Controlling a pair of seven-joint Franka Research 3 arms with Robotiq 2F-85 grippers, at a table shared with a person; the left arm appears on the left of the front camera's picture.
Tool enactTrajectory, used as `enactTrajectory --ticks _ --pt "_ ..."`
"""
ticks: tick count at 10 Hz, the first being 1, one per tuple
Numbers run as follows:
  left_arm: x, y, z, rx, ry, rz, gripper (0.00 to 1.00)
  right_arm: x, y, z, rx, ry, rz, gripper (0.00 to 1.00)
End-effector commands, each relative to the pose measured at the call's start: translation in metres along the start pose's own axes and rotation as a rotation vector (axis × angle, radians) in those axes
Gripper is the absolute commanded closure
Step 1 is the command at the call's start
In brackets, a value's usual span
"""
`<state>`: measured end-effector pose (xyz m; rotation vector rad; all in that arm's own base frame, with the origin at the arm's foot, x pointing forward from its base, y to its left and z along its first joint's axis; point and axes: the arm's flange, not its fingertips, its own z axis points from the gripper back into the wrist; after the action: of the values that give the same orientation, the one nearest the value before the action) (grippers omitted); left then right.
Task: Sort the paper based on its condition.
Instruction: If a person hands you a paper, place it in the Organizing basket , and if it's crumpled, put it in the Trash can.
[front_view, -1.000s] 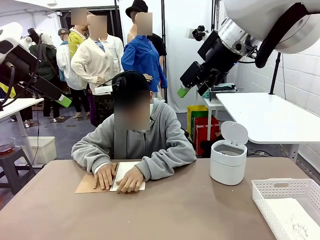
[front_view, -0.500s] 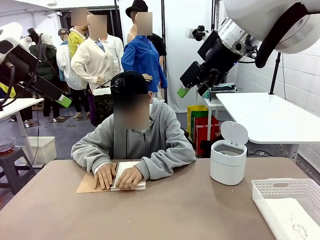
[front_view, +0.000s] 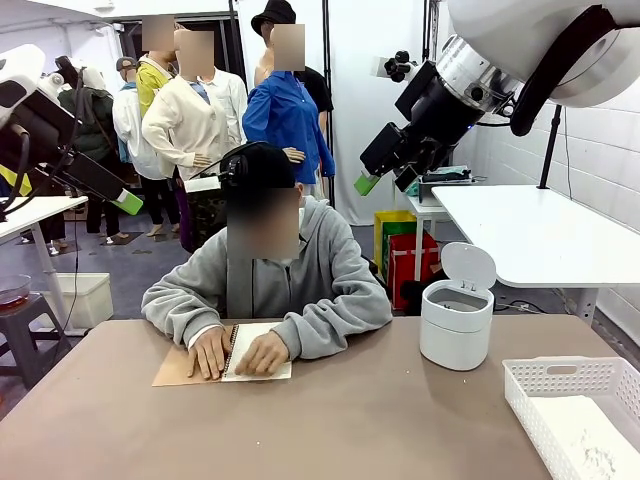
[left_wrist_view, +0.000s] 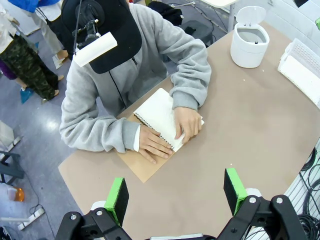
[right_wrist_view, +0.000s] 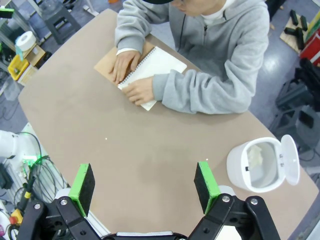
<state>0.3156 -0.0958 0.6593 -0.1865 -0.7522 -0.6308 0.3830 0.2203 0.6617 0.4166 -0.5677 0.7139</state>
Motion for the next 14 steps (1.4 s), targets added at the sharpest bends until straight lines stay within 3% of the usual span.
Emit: enactTrajectory --ticks 1,14 --pt "0.0000 0.0001 0.0003 -0.014 -0.005 0.019 0.00 -0.0005 0.0012 -0.0011 0.001 0.007 0.003 0.00" --pt "0.0000 0.0001 0.0003 -0.014 -0.005 0.019 0.00 -0.0005 0.0012 -0.0011 0.001 0.007 0.003 0.00"
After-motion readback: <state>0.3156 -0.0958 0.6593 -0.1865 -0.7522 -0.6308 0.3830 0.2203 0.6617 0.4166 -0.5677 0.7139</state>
